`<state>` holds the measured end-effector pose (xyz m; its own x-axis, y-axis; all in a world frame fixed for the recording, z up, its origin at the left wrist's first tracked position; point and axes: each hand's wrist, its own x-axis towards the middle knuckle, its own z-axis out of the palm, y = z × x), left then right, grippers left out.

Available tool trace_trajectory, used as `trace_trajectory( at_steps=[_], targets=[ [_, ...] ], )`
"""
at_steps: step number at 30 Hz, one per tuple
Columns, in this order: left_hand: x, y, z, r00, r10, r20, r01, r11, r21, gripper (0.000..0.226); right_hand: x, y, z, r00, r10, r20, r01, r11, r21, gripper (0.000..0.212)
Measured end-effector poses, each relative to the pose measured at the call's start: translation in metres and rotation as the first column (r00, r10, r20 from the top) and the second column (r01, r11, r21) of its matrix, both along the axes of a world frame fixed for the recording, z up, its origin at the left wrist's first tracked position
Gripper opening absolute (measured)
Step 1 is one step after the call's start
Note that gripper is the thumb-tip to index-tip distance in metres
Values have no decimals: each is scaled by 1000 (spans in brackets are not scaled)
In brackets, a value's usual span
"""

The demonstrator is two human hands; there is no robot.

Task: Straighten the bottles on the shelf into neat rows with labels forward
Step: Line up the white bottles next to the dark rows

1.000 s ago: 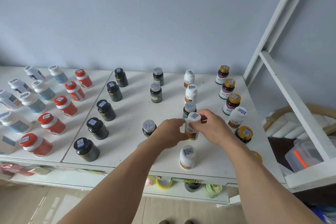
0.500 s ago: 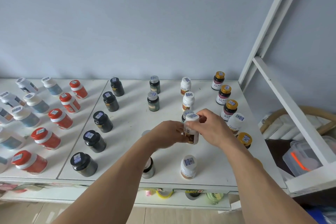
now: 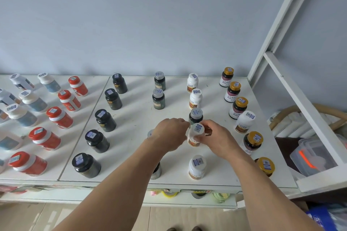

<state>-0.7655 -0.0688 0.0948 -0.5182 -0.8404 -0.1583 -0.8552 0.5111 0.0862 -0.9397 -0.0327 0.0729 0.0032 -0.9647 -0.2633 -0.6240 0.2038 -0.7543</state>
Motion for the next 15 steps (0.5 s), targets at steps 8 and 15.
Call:
trace_trajectory(
  at_steps=[8, 15],
  targets=[
    [5, -7, -4, 998, -47, -43, 44, 996, -75, 29, 1, 1, -4, 1000, -20, 16, 19, 999, 43, 57],
    [6, -27, -3, 997, -66, -49, 58, 988, -142, 28, 1, -31, 20, 990, -138, 9, 139, 985, -103, 54]
  ],
)
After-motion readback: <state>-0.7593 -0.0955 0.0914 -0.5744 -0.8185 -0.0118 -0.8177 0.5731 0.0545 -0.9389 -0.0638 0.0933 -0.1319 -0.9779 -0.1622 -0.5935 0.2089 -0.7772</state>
